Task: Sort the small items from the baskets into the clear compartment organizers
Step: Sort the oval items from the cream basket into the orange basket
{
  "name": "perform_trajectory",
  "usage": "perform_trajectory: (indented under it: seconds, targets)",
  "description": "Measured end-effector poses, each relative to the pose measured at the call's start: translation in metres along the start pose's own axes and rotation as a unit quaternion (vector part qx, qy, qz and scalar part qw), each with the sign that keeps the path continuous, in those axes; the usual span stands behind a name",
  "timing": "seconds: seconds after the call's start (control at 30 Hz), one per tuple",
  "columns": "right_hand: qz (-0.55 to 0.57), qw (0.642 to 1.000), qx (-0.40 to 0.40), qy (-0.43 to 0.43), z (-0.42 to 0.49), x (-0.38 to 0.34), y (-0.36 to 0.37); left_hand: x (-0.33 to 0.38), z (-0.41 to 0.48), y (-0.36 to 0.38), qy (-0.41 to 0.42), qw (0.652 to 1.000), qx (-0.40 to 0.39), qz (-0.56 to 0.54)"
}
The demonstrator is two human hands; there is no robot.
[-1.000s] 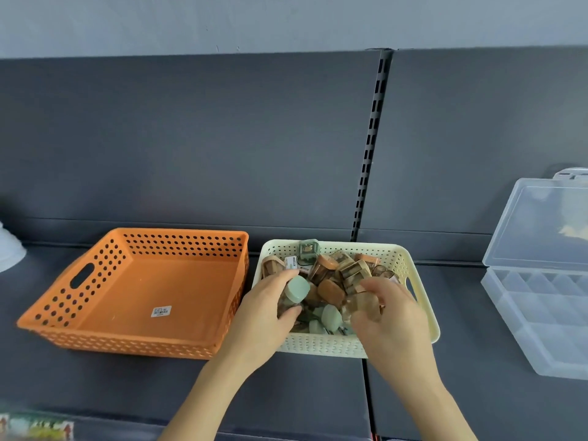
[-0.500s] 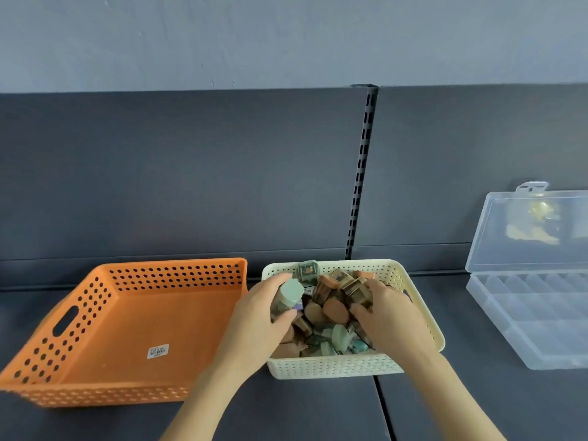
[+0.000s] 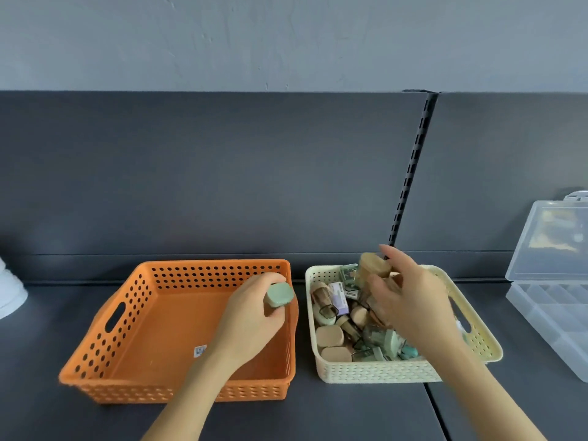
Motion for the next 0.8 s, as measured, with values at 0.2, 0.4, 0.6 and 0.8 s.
perform_trajectory:
  seconds: [0.2,0.4,0.6,0.8]
  targets:
    - [0.02,0.989,-0.106,-0.1,-0.001,-0.066,0.083,-0.046,0.01,-0.029,-0.058,0.995,-0.015,0.078]
    - [-0.105,0.958,-0.207,-0.168,0.0,-0.102,0.165,-0.092,0.022,-0.044,-0.132,0.979,-0.067,0.143]
    - [-0.19,0.925,-0.268,-0.19,0.001,-0.118,0.203,-0.116,0.029,-0.039,-0.171,0.959,-0.117,0.194]
    - [-0.184,0.922,-0.3,-0.161,-0.001,-0.109,0.213,-0.123,0.03,-0.033,-0.179,0.949,-0.153,0.209]
Point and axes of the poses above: each hand's wrist, its own z-axis towards the middle knuckle, its own y-axis out of the palm, x = y × z, the point moved 6 cm from there along z, towards the middle knuckle, and after that the axes turned 5 degrees about x, right-handed, at the moved point
